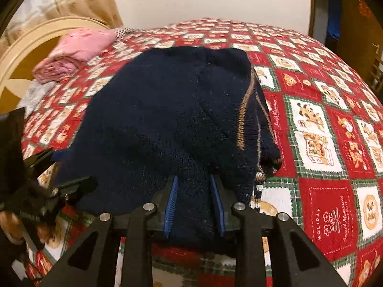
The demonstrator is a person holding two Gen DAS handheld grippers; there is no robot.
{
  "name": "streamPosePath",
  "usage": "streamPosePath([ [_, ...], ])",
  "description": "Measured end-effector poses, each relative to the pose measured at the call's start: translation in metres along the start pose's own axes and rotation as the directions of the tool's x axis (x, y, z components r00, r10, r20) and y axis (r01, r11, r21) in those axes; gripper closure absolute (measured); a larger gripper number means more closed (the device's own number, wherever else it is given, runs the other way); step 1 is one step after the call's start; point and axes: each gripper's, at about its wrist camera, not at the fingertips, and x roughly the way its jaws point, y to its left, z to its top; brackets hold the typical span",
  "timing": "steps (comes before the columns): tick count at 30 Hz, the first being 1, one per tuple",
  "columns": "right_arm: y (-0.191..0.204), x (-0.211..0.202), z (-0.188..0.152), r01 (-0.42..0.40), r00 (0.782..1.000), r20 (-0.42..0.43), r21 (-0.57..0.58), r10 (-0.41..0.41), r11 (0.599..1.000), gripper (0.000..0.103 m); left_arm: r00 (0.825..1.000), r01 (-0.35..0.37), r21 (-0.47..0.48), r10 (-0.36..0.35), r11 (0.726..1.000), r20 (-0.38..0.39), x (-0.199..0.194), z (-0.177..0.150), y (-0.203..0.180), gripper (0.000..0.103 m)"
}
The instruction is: Fold small clothes
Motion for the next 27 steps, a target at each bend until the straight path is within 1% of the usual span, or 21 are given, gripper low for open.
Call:
streamPosePath([
  [2, -0.005, -0.007, 0.003, -0.045, 0.999, 0.005, 0.026, 0.045, 0.999, 0.075, 1.000, 0.003, -0.007, -0.003, 1.000, 0.011, -0.004, 0.000, 0.002, 0.000],
  [3, -0.007, -0.014, 0.006, -0.068, 0.997, 0.024, 0.033, 0.067, 0.997, 0.073, 1.000, 0.003, -0.013, -0.003, 1.000, 0.021, -0.007, 0.001, 0.003, 0.000],
  [5, -0.013, -0.030, 0.010, -0.088, 0.993, 0.081, 0.046, 0.084, 0.995, 0.071, 0.999, 0.021, -0.055, -0.018, 0.998, 0.043, -0.019, 0.006, 0.008, 0.000],
  [6, -0.015, -0.033, 0.012, -0.091, 0.991, 0.102, 0.052, 0.085, 0.994, 0.065, 0.997, 0.036, -0.078, -0.031, 0.996, 0.066, -0.025, 0.009, 0.012, 0.000],
  [7, -0.021, -0.039, 0.016, -0.098, 0.988, 0.130, 0.064, 0.089, 0.993, 0.058, 0.995, 0.036, -0.096, -0.027, 0.995, 0.093, -0.033, 0.014, 0.015, 0.000],
  [9, -0.034, -0.039, 0.027, -0.089, 0.986, 0.153, 0.113, 0.072, 0.990, 0.046, 0.993, 0.006, -0.101, 0.007, 0.995, 0.118, -0.038, 0.024, 0.020, 0.000],
  [11, -0.046, -0.034, 0.036, -0.091, 0.984, 0.164, 0.152, 0.066, 0.984, 0.046, 0.991, -0.053, -0.092, 0.063, 0.994, 0.116, -0.035, 0.039, 0.026, 0.000],
  [13, -0.059, -0.020, 0.048, -0.117, 0.985, 0.149, 0.209, 0.087, 0.971, 0.045, 0.988, -0.100, -0.095, 0.110, 0.990, 0.106, -0.027, 0.054, 0.032, 0.000],
  [15, -0.070, -0.005, 0.059, -0.141, 0.985, 0.127, 0.247, 0.112, 0.959, 0.045, 0.988, -0.119, -0.113, 0.129, 0.986, 0.080, -0.015, 0.067, 0.038, 0.000],
  [19, -0.091, 0.031, 0.075, -0.145, 0.989, 0.064, 0.310, 0.132, 0.939, 0.045, 0.995, -0.088, -0.144, 0.094, 0.986, 0.032, 0.009, 0.078, 0.047, 0.000],
  [20, -0.095, 0.040, 0.077, -0.146, 0.989, 0.046, 0.311, 0.138, 0.939, 0.043, 0.997, -0.074, -0.155, 0.078, 0.985, 0.022, 0.016, 0.080, 0.048, 0.000],
  [21, -0.100, 0.049, 0.080, -0.141, 0.990, 0.022, 0.313, 0.141, 0.939, 0.039, 0.998, -0.057, -0.157, 0.060, 0.986, 0.012, 0.023, 0.082, 0.048, 0.000],
  [22, -0.104, 0.053, 0.080, -0.136, 0.990, 0.020, 0.320, 0.137, 0.938, 0.036, 0.999, -0.047, -0.150, 0.048, 0.987, 0.002, 0.028, 0.081, 0.046, 0.000],
  [25, -0.116, 0.063, 0.080, -0.169, 0.985, 0.026, 0.343, 0.170, 0.924, 0.035, 0.999, -0.033, -0.131, 0.034, 0.991, 0.004, 0.035, 0.081, 0.039, 0.000],
  [27, -0.122, 0.061, 0.076, -0.191, 0.982, 0.064, 0.359, 0.180, 0.914, 0.035, 1.000, -0.027, -0.122, 0.028, 0.992, 0.010, 0.037, 0.081, 0.037, 0.000],
])
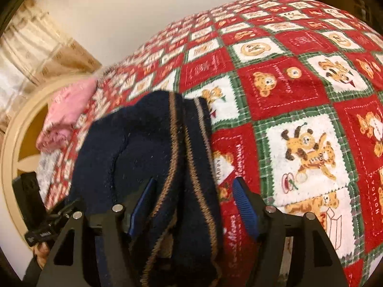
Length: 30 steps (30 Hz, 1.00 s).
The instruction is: Fold small clothes
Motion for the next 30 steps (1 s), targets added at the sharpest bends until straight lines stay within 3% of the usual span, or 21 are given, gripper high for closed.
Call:
streamPosePath([
  [12, -0.019, -0.013, -0.006, -0.017, 0.997, 0.081, 0.057, 0.012, 0.998, 0.035, 0.999, 0.013, 0.028, -0.014, 1.000, 0.034, 0.003, -0.003, -0.001, 0.000],
  [16, -0.015, -0.006, -0.005, 0.001, 0.999, 0.053, 0.033, -0.002, 0.999, 0.035, 0.999, 0.021, 0.021, -0.021, 1.000, 0.027, 0.007, -0.002, -0.001, 0.000],
  [18, -0.008, -0.001, -0.004, -0.067, 0.997, 0.034, 0.016, 0.067, 0.998, 0.035, 0.999, 0.022, 0.022, -0.023, 0.999, 0.023, 0.008, -0.002, -0.002, 0.000],
  [20, -0.001, 0.006, -0.005, -0.057, 0.998, 0.020, 0.003, 0.057, 0.998, 0.035, 1.000, 0.023, 0.023, -0.024, 0.999, 0.021, 0.009, -0.003, -0.002, 0.000],
  [25, -0.015, 0.009, -0.002, -0.103, 0.995, 0.022, 0.056, 0.102, 0.993, 0.040, 0.999, 0.033, 0.017, -0.033, 0.999, 0.015, 0.011, -0.002, -0.001, 0.000],
  [30, -0.014, 0.008, -0.006, -0.096, 0.995, 0.035, 0.041, 0.095, 0.995, 0.042, 0.999, 0.040, 0.013, -0.040, 0.999, 0.005, 0.014, -0.001, -0.001, 0.000],
])
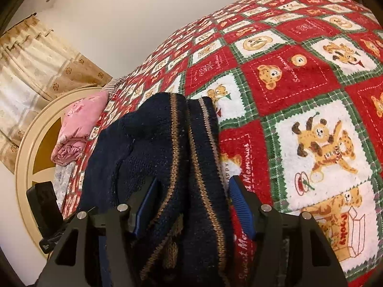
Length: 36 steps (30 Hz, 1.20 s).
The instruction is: Fold small clothes
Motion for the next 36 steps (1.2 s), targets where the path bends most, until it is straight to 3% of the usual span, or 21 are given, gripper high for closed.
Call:
streamPosePath([
  [6, 0.008, 0.004, -0.001, 0.038, 0.999, -0.004, -0.034, -0.038, 0.999, 0.042, 0.998, 0.049, -0.040, -0.051, 0.998, -0.030, 0.005, 0.000, 0.007, 0.000],
  [11, 0.013, 0.009, 0.002, 0.068, 0.998, -0.010, -0.066, -0.069, 0.995, 0.050, 0.998, 0.053, -0.011, -0.053, 0.999, -0.032, 0.007, 0.000, -0.001, 0.000],
  [13, 0.017, 0.010, 0.002, 0.060, 0.998, -0.011, -0.092, -0.061, 0.994, 0.070, 0.997, 0.066, -0.006, -0.067, 0.998, -0.038, 0.008, 0.001, -0.003, 0.001],
  [15, 0.025, 0.009, 0.000, 0.048, 0.999, -0.009, -0.129, -0.049, 0.991, 0.076, 0.995, 0.089, 0.001, -0.089, 0.996, -0.039, 0.008, 0.002, -0.005, 0.010],
  [18, 0.032, 0.008, -0.001, 0.084, 0.996, 0.005, -0.154, -0.085, 0.984, 0.080, 0.998, 0.058, 0.050, -0.057, 0.997, -0.022, 0.002, 0.001, -0.015, 0.022],
  [20, 0.036, 0.005, -0.003, 0.105, 0.994, 0.025, -0.167, -0.103, 0.980, 0.082, 1.000, 0.027, 0.070, -0.027, 0.997, -0.004, -0.004, 0.002, -0.022, 0.040],
  [23, 0.038, -0.005, -0.006, 0.082, 0.995, 0.061, -0.144, -0.074, 0.986, 0.083, 1.000, -0.021, 0.099, 0.019, 0.995, 0.016, -0.013, 0.003, -0.032, 0.055],
  [26, 0.037, -0.013, -0.008, 0.041, 0.997, 0.075, -0.105, -0.033, 0.994, 0.083, 0.998, -0.056, 0.118, 0.051, 0.991, 0.043, -0.026, 0.001, -0.039, 0.058],
  [36, 0.091, -0.032, -0.023, -0.007, 0.996, 0.088, -0.161, 0.022, 0.987, 0.084, 0.991, -0.083, 0.119, 0.070, 0.989, 0.112, -0.089, -0.008, -0.045, 0.059],
])
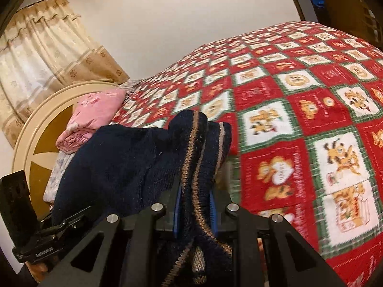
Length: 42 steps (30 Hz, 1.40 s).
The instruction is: Fold small clothes
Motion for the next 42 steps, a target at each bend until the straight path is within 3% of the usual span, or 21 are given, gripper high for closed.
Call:
streamPosePath([
  [11, 0.093, 0.006, -0.020, -0.128, 0.991, -0.037, -0.071, 0.125, 0.989, 0.084, 0.994, -0.088, -0.024, 0.090, 0.996, 0.056, -0.081, -0.022, 0.037, 0.059],
  [20, 0.172, 0.029, -0.041, -0.220, 0.973, -0.095, -0.131, 0.208, 0.967, 0.084, 0.981, -0.166, -0.117, 0.176, 0.979, 0.076, -0.130, -0.050, 0.083, 0.059],
  [42, 0.323, 0.085, -0.096, -0.355, 0.923, -0.250, -0.258, 0.293, 0.899, 0.084, 0.949, -0.253, -0.317, 0.298, 0.914, 0.101, -0.217, -0.120, 0.178, 0.059],
])
